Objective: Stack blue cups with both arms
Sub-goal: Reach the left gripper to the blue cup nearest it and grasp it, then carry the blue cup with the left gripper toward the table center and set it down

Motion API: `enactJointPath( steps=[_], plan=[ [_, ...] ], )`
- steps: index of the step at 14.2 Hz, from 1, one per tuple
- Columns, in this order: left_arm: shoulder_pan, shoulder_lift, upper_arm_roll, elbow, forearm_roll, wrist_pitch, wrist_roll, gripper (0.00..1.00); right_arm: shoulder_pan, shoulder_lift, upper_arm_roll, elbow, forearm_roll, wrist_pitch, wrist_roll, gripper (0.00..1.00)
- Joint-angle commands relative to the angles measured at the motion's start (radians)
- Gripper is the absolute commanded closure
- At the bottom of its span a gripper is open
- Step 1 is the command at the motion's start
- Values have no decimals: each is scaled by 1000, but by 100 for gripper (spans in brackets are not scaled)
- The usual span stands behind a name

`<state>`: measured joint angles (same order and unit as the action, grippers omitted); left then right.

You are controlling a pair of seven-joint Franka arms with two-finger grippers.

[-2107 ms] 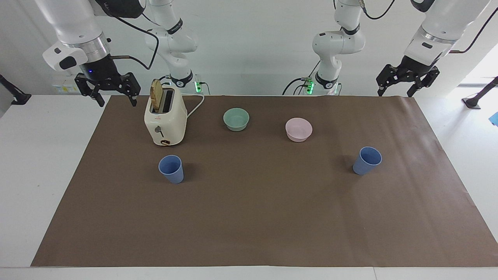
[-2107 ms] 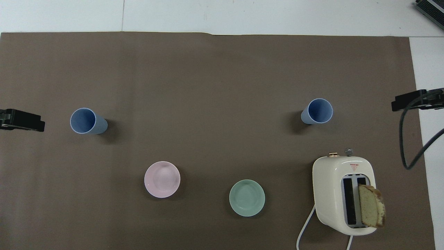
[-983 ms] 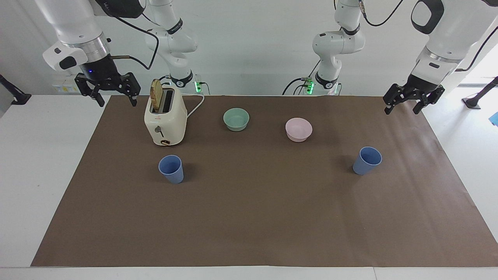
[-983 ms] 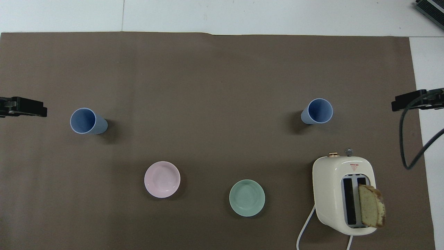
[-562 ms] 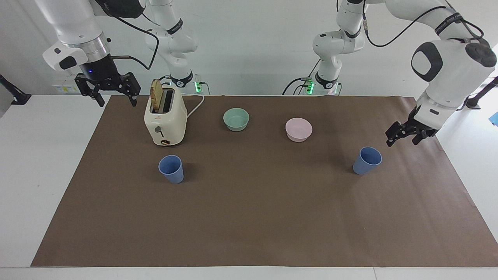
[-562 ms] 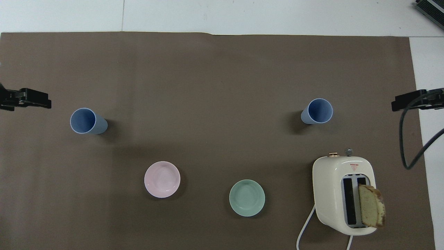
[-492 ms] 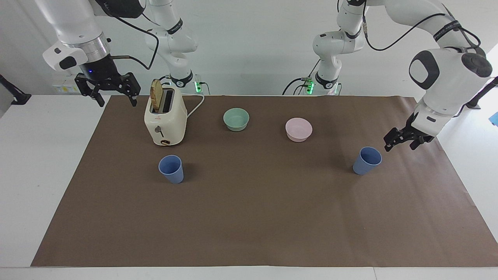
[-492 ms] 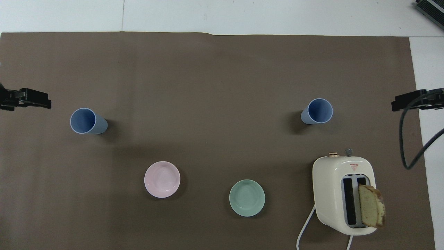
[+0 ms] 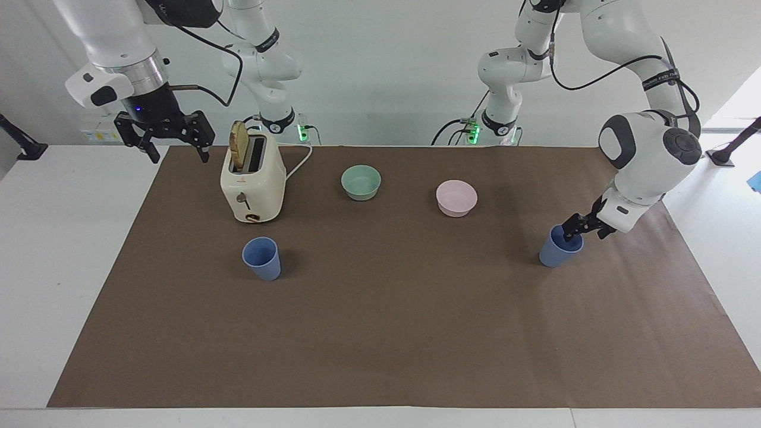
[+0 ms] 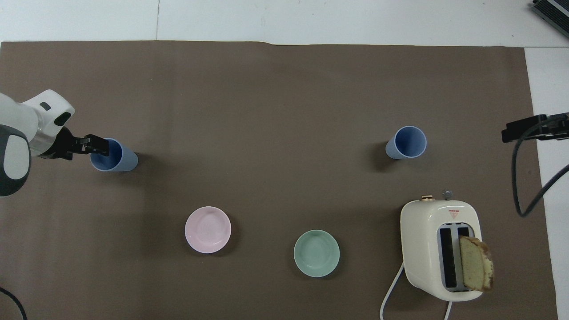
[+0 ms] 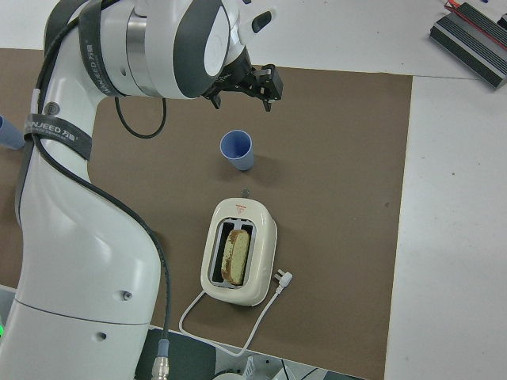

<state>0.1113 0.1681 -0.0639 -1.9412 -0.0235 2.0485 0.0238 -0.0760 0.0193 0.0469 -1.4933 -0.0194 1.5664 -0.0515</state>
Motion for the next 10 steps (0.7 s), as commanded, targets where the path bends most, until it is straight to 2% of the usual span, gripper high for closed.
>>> enactJointPath(
  steps=[1,2,4,5,7,10],
  plan=[
    [8,-35,-7,-73,-7,59,-11,0,-15,-22,10,-24,19,0,13,0],
    [8,-32,-7,-71,-7,68,-19,14,-15,-24,10,-24,19,0,13,0],
    [4,-32,-7,-71,-7,70,-50,96,-15,-24,10,-24,19,0,13,0],
    [1,-32,-8,-70,-9,68,-45,100,-15,-24,10,-24,19,0,13,0],
    [-1,-25,-8,-58,-35,68,-45,100,-15,-24,10,-24,19,0,13,0],
    [1,-6,-8,14,-69,53,-51,100,-15,-24,10,-24,19,0,13,0]
  ],
)
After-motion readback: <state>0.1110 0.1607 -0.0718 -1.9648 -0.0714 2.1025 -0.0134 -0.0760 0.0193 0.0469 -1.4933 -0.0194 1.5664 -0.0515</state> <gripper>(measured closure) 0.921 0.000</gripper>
